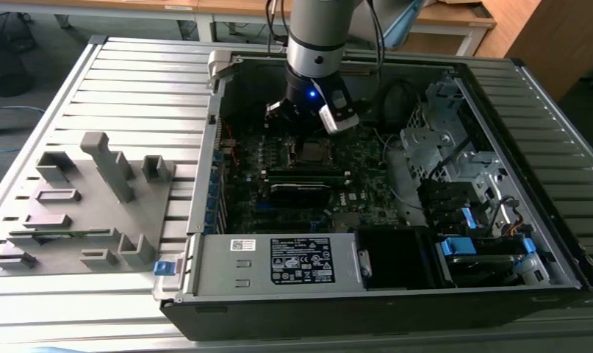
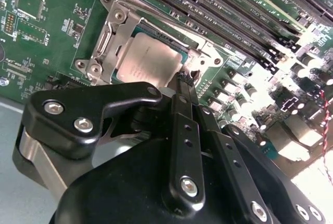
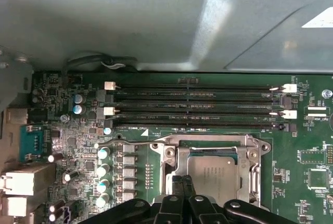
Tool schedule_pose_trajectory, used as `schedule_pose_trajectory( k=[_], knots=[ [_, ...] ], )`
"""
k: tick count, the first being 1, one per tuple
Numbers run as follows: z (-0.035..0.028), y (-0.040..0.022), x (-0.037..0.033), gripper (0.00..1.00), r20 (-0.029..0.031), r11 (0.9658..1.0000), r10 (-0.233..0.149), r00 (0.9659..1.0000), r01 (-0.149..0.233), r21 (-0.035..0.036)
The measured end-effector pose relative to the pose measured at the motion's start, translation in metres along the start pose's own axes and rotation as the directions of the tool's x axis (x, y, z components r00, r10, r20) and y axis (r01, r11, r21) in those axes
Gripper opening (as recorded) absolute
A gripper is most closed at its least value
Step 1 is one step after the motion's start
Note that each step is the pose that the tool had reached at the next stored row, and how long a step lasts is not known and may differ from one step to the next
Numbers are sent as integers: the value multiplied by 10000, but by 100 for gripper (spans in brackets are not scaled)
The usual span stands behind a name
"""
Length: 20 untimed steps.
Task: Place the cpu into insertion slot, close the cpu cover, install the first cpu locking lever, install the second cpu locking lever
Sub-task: 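Close the cpu cover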
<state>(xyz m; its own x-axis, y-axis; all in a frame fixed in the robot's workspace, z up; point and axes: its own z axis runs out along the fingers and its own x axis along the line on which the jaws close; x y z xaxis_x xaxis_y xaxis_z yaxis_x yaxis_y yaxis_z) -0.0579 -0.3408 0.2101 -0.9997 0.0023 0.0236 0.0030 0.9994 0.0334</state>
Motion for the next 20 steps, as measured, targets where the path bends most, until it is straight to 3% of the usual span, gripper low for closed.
schedule_pose_trajectory(
  k=[20],
  knots=[
    [61, -2, 0, 11, 0, 10000, 1, 10000, -1, 0]
  ],
)
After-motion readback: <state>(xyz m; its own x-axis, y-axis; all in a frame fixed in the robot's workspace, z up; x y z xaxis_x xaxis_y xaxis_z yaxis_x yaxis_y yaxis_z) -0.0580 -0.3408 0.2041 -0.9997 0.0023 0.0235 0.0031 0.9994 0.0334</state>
